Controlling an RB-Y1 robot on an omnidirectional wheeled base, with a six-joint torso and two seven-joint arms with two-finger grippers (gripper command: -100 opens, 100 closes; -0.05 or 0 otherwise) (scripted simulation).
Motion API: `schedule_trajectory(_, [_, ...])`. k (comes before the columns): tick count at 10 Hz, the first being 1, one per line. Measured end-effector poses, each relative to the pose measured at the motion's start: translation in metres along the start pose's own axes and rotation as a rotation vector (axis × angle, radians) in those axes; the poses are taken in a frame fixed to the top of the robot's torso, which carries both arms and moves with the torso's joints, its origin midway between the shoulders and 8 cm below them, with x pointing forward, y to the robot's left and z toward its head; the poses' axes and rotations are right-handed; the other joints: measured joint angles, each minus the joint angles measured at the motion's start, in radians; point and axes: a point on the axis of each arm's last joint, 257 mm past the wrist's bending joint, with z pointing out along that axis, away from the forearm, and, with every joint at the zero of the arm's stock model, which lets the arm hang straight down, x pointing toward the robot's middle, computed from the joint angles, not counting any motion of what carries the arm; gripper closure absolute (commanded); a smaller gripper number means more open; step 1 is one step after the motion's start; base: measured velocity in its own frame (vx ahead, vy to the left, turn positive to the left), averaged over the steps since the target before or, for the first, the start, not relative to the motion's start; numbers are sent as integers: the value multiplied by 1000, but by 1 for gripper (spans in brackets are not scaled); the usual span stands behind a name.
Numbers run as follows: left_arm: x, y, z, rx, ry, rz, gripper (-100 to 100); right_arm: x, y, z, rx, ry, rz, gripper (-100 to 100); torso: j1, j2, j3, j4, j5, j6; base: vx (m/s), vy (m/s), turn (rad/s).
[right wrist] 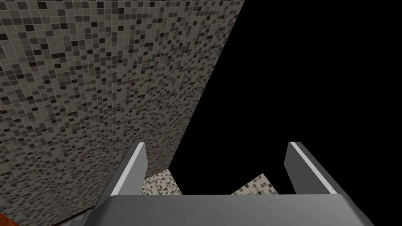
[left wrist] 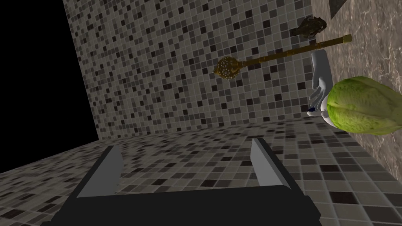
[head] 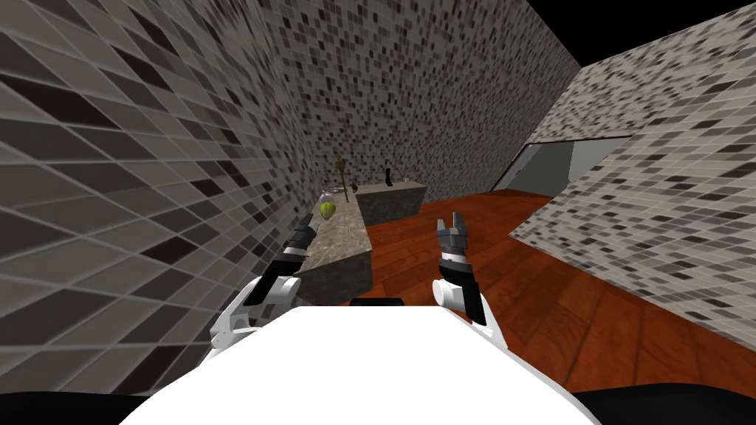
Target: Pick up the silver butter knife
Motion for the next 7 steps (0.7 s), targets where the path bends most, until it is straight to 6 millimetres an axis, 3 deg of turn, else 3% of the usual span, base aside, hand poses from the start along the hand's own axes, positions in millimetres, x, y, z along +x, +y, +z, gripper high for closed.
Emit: schedule_trajectory(7, [-37, 61, 12, -189, 56, 144, -100, 0, 0, 0, 0, 0, 0, 0, 0, -1, 0, 0, 0, 0, -13, -61, -164])
